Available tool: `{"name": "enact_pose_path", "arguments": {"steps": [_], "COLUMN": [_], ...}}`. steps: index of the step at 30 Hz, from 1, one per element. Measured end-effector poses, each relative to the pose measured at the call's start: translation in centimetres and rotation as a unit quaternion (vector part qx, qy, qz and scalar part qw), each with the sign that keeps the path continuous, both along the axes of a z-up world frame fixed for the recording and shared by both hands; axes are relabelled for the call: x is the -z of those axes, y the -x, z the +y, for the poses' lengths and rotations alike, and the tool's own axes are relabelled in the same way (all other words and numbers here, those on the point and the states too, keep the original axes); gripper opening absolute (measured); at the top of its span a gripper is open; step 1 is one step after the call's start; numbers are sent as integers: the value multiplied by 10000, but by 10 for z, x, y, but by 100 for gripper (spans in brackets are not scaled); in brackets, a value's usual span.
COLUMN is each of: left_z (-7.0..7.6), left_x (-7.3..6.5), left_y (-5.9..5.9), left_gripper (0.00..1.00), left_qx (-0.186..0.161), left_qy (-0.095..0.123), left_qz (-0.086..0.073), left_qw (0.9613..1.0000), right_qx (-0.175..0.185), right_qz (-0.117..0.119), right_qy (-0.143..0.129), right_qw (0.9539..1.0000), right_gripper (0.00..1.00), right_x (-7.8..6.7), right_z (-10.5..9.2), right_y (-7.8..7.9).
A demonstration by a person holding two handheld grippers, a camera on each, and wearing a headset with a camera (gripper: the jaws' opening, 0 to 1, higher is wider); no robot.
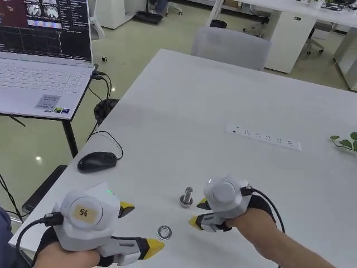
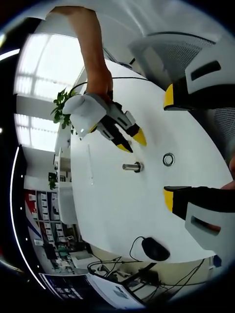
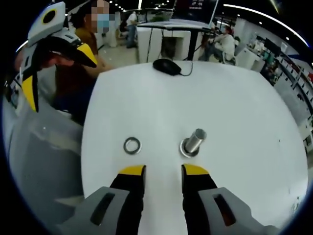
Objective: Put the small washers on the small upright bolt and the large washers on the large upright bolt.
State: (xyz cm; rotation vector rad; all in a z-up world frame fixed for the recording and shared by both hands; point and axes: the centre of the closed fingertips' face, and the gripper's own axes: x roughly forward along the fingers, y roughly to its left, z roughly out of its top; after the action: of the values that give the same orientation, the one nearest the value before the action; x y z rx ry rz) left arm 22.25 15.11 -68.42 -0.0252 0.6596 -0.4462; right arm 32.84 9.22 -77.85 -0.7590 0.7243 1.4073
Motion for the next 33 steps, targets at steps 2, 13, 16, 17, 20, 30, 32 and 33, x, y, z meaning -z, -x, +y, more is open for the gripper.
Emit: {"name": "enact_pose_path", "arguments": {"steps": [2, 13, 16, 17, 20, 30, 32, 33], "left_z": [0, 1, 2, 2, 3, 5, 5, 5], "left_x": [1, -1, -2, -3, -3, -2, -2, -2], "left_y": [0, -3, -4, -5, -4, -1, -1, -1], "left_gripper": [62, 62, 62, 62, 62, 62, 62, 62], "left_qx": [8, 33, 38, 33, 33, 26, 19, 16], "left_qy": [1, -7, -13, -8, -21, -26, -17, -10], "left_qz": [7, -12, -23, -26, -22, -2, -9, -9], "left_qw": [10000, 10000, 10000, 10000, 10000, 10000, 10000, 10000], "right_qx": [5, -233, -345, -427, -697, -1694, -1750, -1786], "right_qz": [64, 407, 426, 405, 334, 108, 74, 82], "right_qy": [-11, -115, -92, -87, 4, 427, 480, 508], "right_qw": [10000, 9988, 9985, 9982, 9970, 9846, 9834, 9826], "right_gripper": [32, 35, 35, 35, 35, 34, 34, 34], "right_x": [4, 22, 24, 27, 31, 44, 45, 45], "right_z": [-1, 16, 23, 26, 32, 34, 36, 36], "right_y": [5, 29, 33, 34, 39, 50, 49, 49]}}
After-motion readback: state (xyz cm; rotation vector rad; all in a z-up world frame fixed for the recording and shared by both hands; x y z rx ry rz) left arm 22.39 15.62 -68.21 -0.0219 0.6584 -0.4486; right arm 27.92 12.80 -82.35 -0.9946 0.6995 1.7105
